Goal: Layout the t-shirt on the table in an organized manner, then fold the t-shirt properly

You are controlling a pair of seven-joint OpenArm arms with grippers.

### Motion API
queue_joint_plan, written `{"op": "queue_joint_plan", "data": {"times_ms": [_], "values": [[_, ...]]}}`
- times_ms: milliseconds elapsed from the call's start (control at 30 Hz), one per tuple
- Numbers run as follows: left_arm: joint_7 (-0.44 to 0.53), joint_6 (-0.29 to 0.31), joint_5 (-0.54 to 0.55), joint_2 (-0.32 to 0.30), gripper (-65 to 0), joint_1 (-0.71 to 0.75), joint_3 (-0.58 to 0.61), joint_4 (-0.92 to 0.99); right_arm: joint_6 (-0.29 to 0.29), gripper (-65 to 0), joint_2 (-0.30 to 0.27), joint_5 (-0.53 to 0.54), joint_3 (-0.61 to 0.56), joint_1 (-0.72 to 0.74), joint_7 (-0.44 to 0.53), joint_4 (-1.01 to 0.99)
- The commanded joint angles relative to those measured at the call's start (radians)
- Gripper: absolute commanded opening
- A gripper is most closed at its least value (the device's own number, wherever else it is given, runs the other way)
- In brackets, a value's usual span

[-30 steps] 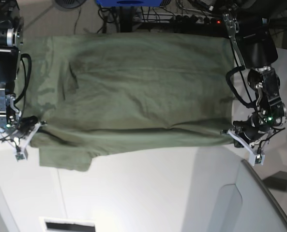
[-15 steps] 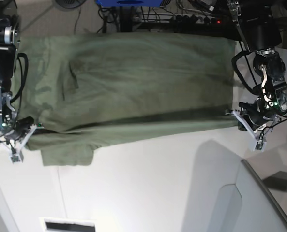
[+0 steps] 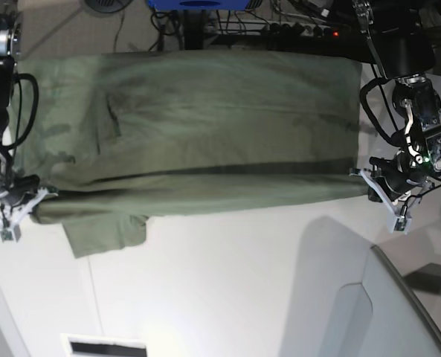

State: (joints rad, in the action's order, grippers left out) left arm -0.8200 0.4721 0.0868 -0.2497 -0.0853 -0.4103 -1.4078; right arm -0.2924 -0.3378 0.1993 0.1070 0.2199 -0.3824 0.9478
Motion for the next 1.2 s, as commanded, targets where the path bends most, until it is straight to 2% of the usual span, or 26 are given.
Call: {"op": "queue_joint_plan", "data": {"times_ms": [0, 367, 433, 700, 800, 1000, 1167], "values": [[0.021, -0.003, 0.008, -0.017, -65.0, -0.015, -0.003, -0.02, 0.0, -65.0, -0.017, 0.018, 0.004, 0.025, 0.027, 0.024], [0.024, -0.003, 0.008, -0.015, -65.0, -0.017, -0.005, -0.061, -0.001, -65.0, -0.056, 0.187, 0.004, -0.024, 0.023, 0.132], [0.024, -0.005, 0.008, -0.013, -65.0, -0.021, -0.005, -0.066, -0.034, -65.0, -0.057, 0.207, 0.004, -0.023, 0.023, 0.133], [0.026, -0.009, 0.008, -0.006, -65.0, -0.038, -0.005, -0.071, -0.054, -65.0, -0.056, 0.208, 0.007, -0.021, 0.026, 0.181], [0.026, -0.009, 0.008, 0.006, -65.0, -0.038, -0.005, -0.075, -0.055, -65.0, -0.053, 0.208, 0.059, -0.024, 0.021, 0.207], [0.026, -0.009, 0.006, 0.029, -65.0, 0.009, -0.003, -0.14, -0.057, -65.0, -0.056, 0.2, 0.086, -0.021, -0.097, 0.205], [0.027, -0.009, 0.006, 0.049, -65.0, 0.061, -0.003, -0.19, -0.057, -65.0, -0.056, 0.2, 0.086, -0.021, -0.135, 0.168]]}}
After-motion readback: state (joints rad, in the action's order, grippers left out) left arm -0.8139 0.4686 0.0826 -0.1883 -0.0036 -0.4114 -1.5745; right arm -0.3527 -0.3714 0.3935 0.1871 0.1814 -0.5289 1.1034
